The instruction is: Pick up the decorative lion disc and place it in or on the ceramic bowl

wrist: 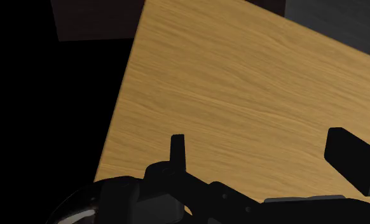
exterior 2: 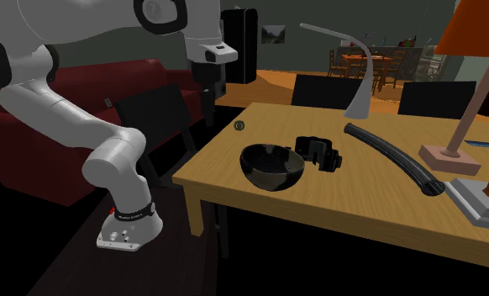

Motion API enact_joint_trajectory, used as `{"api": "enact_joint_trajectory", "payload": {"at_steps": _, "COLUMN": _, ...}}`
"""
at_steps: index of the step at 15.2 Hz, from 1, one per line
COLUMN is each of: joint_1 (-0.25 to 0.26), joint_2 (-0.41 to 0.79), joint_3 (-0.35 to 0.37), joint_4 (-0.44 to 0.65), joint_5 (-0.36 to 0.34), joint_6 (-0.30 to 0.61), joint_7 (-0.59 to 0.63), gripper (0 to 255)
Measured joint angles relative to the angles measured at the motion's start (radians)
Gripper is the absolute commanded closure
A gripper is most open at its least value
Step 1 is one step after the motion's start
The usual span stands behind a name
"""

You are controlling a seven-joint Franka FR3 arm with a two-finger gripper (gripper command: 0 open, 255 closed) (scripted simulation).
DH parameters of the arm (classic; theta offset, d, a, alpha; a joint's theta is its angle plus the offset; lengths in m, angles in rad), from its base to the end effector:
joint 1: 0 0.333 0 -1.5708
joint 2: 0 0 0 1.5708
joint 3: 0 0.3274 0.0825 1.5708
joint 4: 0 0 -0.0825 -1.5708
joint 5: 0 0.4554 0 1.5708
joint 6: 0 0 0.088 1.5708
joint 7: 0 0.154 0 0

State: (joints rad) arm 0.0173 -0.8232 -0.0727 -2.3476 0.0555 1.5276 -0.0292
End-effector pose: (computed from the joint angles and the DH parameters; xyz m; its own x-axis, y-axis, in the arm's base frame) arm 0.3556 -0.0151 0.5658 1.0000 -0.0009 0.0052 -0.0003 -0.9941 -0.1084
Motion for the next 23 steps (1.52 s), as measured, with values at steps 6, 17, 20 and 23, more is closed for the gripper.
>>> {"api": "enact_joint_trajectory", "payload": {"at_steps": 6, "joint_1": 0.023, "joint_2": 0.033, "joint_3": 0.097, "joint_4": -0.025, "joint_5": 0.051, "joint_6": 0.066, "joint_7": 0.101, "gripper": 0}}
{"api": "enact_joint_trajectory", "payload": {"at_steps": 17, "joint_1": 0.072, "joint_2": 0.229, "joint_3": 0.368, "joint_4": 0.013, "joint_5": 0.148, "joint_6": 0.253, "joint_7": 0.389, "gripper": 0}}
{"api": "enact_joint_trajectory", "payload": {"at_steps": 20, "joint_1": 0.073, "joint_2": 0.311, "joint_3": 0.436, "joint_4": 0.053, "joint_5": 0.147, "joint_6": 0.3, "joint_7": 0.467, "gripper": 0}}
{"api": "enact_joint_trajectory", "payload": {"at_steps": 23, "joint_1": 0.069, "joint_2": 0.409, "joint_3": 0.508, "joint_4": 0.109, "joint_5": 0.13, "joint_6": 0.344, "joint_7": 0.554, "gripper": 0}}
